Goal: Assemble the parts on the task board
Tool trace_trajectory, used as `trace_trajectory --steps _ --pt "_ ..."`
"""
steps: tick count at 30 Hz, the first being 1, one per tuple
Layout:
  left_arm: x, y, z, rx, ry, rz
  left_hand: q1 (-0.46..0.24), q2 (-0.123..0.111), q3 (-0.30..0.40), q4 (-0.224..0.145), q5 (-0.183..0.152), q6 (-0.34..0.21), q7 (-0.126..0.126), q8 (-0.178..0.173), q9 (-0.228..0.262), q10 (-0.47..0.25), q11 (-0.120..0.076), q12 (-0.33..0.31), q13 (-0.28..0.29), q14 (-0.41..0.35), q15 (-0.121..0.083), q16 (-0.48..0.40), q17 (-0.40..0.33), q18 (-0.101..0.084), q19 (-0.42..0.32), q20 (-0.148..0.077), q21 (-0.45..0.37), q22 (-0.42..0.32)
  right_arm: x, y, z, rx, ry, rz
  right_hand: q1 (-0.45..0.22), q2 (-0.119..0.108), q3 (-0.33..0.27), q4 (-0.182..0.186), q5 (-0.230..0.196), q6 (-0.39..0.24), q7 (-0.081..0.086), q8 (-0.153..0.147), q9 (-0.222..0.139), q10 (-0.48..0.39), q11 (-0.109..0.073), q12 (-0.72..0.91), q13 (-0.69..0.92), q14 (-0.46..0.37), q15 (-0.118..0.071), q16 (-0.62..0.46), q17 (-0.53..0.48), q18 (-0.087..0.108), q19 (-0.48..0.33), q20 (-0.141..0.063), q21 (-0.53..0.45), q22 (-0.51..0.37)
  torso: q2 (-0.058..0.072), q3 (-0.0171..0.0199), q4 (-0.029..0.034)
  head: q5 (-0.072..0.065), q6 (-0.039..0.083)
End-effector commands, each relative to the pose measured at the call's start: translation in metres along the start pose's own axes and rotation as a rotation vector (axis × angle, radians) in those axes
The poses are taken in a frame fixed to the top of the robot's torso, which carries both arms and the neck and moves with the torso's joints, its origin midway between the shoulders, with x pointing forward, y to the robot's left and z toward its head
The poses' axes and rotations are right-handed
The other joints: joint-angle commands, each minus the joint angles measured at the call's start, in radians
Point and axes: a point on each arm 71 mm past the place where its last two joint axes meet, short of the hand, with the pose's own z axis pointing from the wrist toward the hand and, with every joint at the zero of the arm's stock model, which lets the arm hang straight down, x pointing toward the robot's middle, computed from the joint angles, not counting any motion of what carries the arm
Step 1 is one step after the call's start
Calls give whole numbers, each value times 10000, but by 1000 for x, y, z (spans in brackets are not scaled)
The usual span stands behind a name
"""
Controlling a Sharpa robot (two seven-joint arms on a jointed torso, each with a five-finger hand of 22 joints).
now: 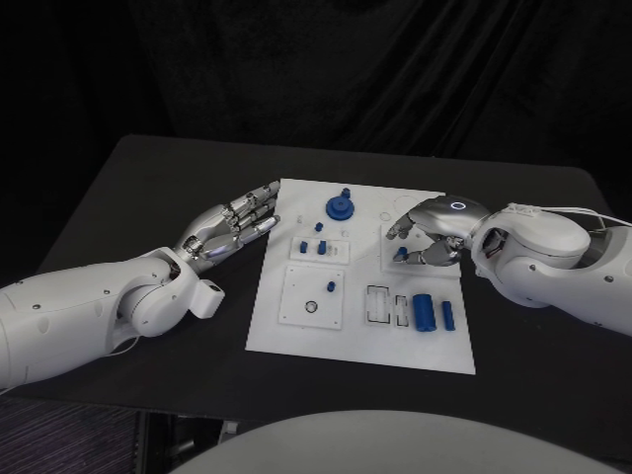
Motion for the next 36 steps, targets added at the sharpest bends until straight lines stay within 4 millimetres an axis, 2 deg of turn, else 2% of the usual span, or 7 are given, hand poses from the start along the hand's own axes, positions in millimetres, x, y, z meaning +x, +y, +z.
trace_trajectory --steps 1,3,4,7,12,24,36 --pt "1 -3 0 462 30 -163 87 26 5 -41 44 -22 -19 -28 -9 -13 32 -27 -10 14 51 -36 -15 152 18 90 -3 14 1 0 0 51 -15 150 112 82 -15 -8 54 163 168 19 -22 217 -30 -90 12 366 -96 27 -32 -56 156 -76 60 1694 -11 31 22 -9 0" --pt "1 -3 0 455 27 -164 87 26 5 -41 44 -22 -19 -28 -9 -13 32 -27 -10 14 51 -36 -15 152 18 90 -3 14 3 0 0 33 16 208 192 140 -1 -107 222 257 249 35 -26 389 -61 -146 18 363 -122 19 -49 -55 141 -103 83 1693 -5 37 18 -6 0" --pt "1 -3 0 450 28 -166 87 26 5 -41 44 -22 -19 -28 -9 -13 32 -27 -10 14 51 -36 -15 152 18 90 -3 14 4 0 1 15 40 245 360 186 56 -272 609 368 338 67 -17 513 -87 -184 25 354 -141 4 -75 -55 126 -121 92 1691 13 36 2 4 0" --pt "1 -2 0 446 34 -171 87 27 6 -42 45 -16 -22 -27 -8 -12 34 -22 -9 14 52 -36 -15 152 19 94 -2 15 5 0 1 -20 65 285 542 247 138 -495 1136 548 417 110 3 715 -122 -248 36 347 -169 -6 -94 -53 105 -147 99 1686 32 34 9 -15 0" --pt "1 -2 0 437 43 -182 89 28 7 -43 47 -24 -23 -28 -9 -12 35 -24 -9 14 53 -36 -15 153 22 97 -1 24 8 1 1 -104 123 340 856 283 466 -853 1817 1011 443 237 111 1367 -239 -327 77 327 -270 -49 -164 -46 66 -227 113 1678 44 24 15 5 0" --pt "2 -2 -1 407 54 -200 89 29 7 -44 47 -16 -25 -27 -8 -11 36 -21 -8 14 53 -36 -15 153 23 100 0 24 9 2 -1 -222 -21 403 931 169 972 -985 1859 1399 488 303 291 2203 -429 -470 141 330 -426 -72 -189 -45 36 -364 151 1675 39 18 12 -18 0" --pt "2 -1 0 373 64 -210 89 29 7 -44 47 -16 -25 -27 -8 -11 36 -21 -8 14 53 -36 -15 153 23 100 0 24 5 6 -2 -500 -446 490 1141 169 1419 -1208 1919 2057 451 588 607 2821 -539 -507 235 355 -523 -60 -160 -67 48 -464 272 1700 29 10 -15 31 0"
